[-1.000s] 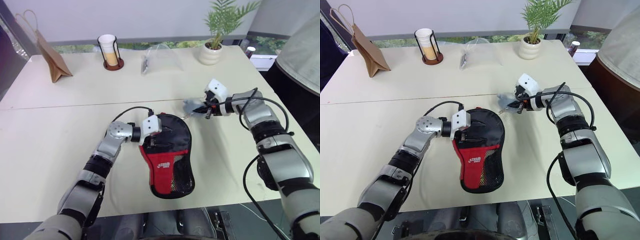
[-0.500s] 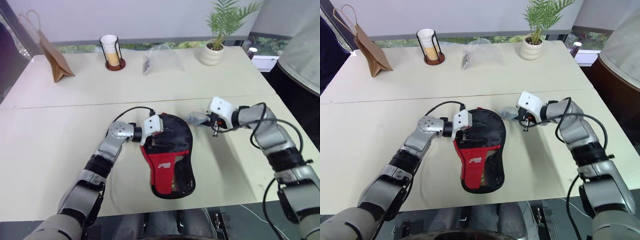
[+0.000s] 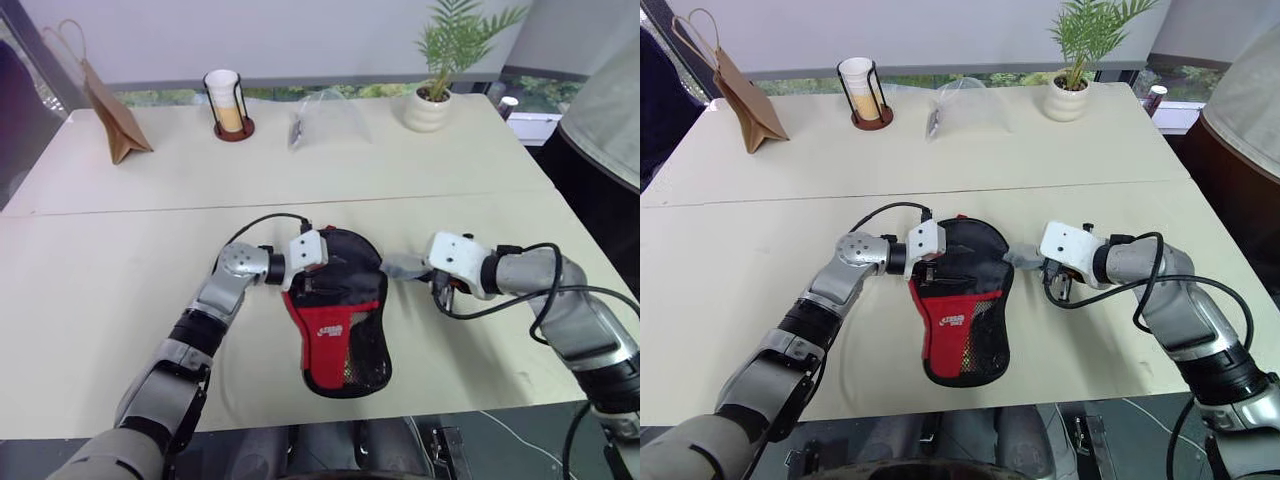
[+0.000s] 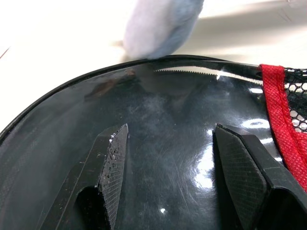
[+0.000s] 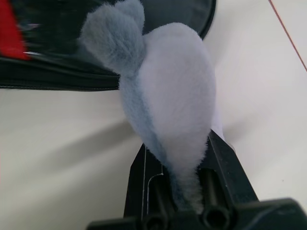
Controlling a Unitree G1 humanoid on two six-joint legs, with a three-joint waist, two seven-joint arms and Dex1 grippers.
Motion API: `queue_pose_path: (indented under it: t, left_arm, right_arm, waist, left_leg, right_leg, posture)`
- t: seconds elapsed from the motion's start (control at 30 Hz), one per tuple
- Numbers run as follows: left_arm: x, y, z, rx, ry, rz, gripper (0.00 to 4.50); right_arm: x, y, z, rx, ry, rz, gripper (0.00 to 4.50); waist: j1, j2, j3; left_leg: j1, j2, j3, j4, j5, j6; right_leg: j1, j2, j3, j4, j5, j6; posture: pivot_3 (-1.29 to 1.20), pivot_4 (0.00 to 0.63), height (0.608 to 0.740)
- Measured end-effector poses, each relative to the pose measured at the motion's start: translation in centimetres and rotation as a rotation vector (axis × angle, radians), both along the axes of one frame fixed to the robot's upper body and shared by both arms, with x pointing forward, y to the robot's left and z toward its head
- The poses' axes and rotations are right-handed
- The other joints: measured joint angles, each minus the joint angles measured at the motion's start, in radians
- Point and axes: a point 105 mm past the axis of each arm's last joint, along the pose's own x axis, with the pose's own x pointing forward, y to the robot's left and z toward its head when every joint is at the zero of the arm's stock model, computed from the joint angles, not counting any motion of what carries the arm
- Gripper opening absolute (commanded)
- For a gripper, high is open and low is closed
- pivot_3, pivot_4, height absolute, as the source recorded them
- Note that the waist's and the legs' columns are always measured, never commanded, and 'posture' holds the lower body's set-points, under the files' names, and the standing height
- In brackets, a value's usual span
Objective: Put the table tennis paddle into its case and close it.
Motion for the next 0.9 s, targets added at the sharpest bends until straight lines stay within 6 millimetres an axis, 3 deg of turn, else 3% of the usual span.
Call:
queue_pose_path:
  t: [0.57,0.9]
  left_arm:
    - [0.1,-0.1,0.0,0.015,-0.002,-0.004,2.95]
    - [0.1,-0.1,-0.1,0.018,-0.001,-0.006,2.95]
  right_arm:
    - [-6.3,1.1,-0.2,0.019,0.188,0.130,0.03]
    - [-8.1,0.7,-0.4,-0.015,0.279,0.176,0.03]
  waist:
    - [0.002,0.000,-0.001]
    - [0.002,0.001,-0.002]
  left_leg:
    - [0.000,0.001,0.000,-0.001,-0.001,0.001]
    - [0.000,0.002,0.000,-0.001,-0.001,0.001]
  right_leg:
    - [0.004,0.000,-0.001,-0.009,0.000,0.000]
    - [0.005,-0.001,-0.001,-0.010,0.000,0.000]
  posture:
    - [0.00,0.150,0.740]
    - [0.00,0.150,0.740]
